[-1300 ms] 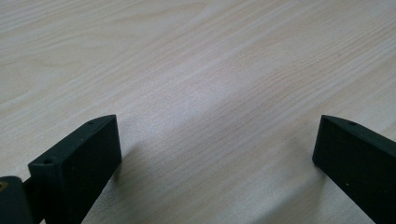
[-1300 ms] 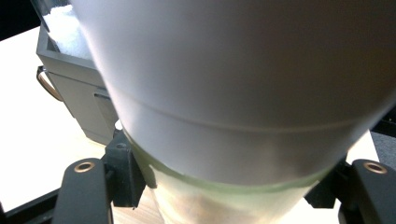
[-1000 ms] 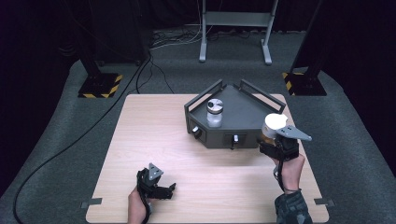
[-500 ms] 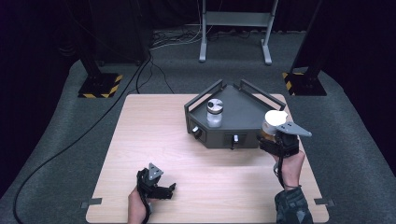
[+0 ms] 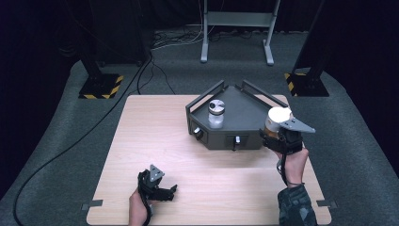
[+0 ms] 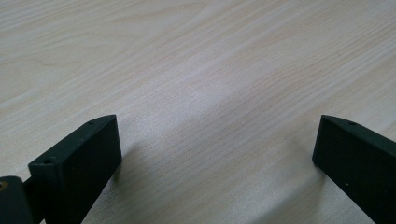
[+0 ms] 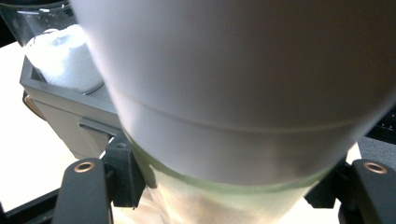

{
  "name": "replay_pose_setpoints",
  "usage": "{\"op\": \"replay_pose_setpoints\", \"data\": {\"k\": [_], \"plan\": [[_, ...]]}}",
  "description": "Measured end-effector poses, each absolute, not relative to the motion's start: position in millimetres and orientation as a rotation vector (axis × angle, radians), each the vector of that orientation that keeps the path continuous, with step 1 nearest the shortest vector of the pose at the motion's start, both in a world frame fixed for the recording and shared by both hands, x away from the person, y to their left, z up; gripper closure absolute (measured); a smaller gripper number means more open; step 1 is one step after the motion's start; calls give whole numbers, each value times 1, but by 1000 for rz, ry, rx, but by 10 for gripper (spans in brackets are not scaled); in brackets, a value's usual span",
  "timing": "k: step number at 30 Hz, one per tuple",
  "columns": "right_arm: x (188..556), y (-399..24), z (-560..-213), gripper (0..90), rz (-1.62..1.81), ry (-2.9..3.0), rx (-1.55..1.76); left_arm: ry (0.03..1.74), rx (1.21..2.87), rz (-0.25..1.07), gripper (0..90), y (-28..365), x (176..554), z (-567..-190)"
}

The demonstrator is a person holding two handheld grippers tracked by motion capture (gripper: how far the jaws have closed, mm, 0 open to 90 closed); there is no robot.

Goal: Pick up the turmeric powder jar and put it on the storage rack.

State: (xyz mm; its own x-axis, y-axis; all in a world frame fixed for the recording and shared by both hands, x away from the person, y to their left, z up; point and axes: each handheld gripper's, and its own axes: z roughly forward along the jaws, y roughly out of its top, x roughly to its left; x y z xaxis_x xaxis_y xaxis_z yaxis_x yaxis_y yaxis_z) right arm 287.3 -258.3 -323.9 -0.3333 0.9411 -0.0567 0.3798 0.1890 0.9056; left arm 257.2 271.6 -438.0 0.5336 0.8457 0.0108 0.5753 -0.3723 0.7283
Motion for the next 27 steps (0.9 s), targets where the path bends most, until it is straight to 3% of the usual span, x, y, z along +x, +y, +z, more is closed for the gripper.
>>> {"op": "replay_pose_setpoints", "data": {"k": [27], "plan": [[317,-247,-312,302,1113,1834,1235,1146,2089,511,10,271,257,-438]]}}
